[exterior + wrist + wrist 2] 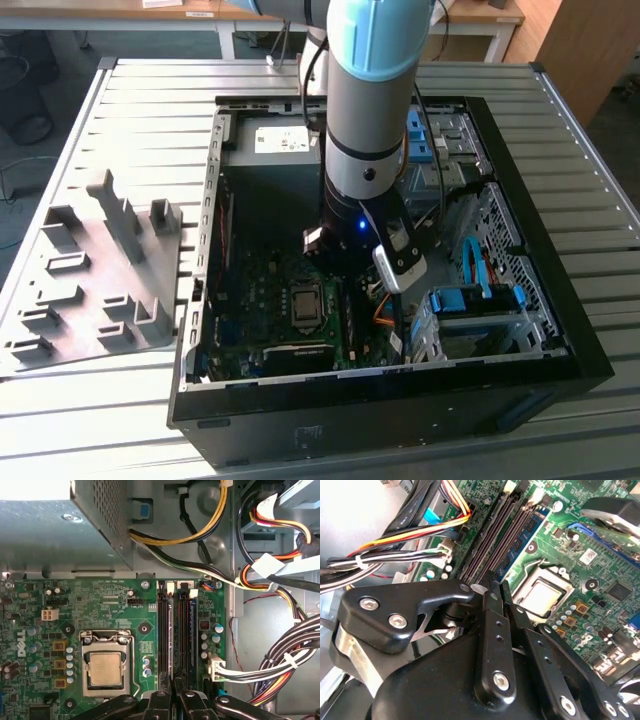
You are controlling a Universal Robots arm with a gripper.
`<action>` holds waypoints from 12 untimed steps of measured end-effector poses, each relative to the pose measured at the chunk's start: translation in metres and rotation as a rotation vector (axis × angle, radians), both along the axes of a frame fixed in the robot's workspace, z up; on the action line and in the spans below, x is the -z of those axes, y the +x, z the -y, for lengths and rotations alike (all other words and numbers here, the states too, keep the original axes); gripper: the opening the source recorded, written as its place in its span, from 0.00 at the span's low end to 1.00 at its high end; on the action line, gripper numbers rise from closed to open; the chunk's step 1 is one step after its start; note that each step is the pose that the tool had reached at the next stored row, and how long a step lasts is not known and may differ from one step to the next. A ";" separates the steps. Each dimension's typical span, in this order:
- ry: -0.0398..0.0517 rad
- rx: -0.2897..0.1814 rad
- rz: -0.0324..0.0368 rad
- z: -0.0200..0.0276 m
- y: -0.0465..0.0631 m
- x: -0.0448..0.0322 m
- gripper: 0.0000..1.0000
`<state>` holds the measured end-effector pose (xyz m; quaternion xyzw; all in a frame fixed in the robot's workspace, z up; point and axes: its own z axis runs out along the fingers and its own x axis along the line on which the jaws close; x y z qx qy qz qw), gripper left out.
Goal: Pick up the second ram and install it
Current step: 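Insert the second ram into the second slot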
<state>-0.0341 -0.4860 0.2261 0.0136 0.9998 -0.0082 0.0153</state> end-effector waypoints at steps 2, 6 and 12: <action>0.0000 -0.001 0.0000 0.0000 0.000 0.0007 0.14; 0.0000 -0.003 -0.0002 -0.0002 0.001 0.0031 0.14; 0.0001 -0.023 -0.0002 -0.0010 0.001 0.0044 0.14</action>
